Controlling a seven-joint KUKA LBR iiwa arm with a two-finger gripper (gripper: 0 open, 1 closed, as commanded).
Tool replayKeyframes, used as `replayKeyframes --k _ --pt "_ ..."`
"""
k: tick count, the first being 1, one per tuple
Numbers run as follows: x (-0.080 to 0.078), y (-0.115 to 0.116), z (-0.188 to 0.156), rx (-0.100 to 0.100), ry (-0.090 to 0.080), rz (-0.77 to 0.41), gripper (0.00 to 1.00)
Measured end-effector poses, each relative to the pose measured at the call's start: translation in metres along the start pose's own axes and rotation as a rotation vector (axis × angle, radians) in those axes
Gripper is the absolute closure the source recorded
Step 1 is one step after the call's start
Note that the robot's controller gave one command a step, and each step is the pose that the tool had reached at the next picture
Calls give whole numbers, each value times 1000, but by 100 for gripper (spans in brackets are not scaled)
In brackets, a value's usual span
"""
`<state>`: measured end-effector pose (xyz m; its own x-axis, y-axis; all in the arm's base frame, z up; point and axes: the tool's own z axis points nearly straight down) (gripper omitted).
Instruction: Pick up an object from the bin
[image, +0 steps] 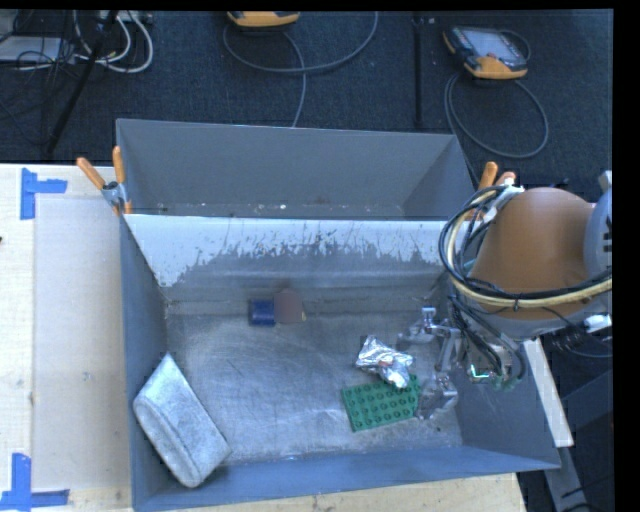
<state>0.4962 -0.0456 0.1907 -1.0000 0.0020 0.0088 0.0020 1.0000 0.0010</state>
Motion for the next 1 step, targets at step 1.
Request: replayKeyframes --k 1 --pt "-21 -42 120 -1 -17 21 0"
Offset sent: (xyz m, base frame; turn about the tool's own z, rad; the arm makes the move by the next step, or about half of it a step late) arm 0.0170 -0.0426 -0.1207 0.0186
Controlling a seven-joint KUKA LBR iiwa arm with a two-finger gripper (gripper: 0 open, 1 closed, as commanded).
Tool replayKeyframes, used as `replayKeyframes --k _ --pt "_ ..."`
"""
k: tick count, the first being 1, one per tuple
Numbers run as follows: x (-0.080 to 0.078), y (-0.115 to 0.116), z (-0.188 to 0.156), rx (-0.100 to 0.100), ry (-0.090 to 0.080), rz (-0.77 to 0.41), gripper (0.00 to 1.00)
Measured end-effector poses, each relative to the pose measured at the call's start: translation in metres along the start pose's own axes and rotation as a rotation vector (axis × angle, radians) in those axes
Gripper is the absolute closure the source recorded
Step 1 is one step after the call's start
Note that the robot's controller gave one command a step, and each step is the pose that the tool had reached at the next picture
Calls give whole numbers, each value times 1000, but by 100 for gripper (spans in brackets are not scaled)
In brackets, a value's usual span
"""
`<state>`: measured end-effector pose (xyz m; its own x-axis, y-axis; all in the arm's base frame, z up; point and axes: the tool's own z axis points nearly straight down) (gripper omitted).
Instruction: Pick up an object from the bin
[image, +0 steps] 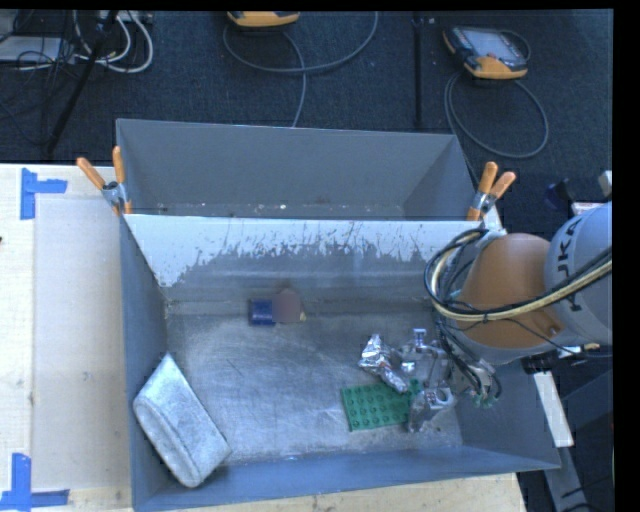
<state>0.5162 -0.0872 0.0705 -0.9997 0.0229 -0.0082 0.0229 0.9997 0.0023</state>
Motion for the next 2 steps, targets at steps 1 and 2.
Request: replayKeyframes --k 1,2 --pt "-1 0 -3 2 -3 -4 100" --pt "-29 -38 -168 5 -1 -91 100"
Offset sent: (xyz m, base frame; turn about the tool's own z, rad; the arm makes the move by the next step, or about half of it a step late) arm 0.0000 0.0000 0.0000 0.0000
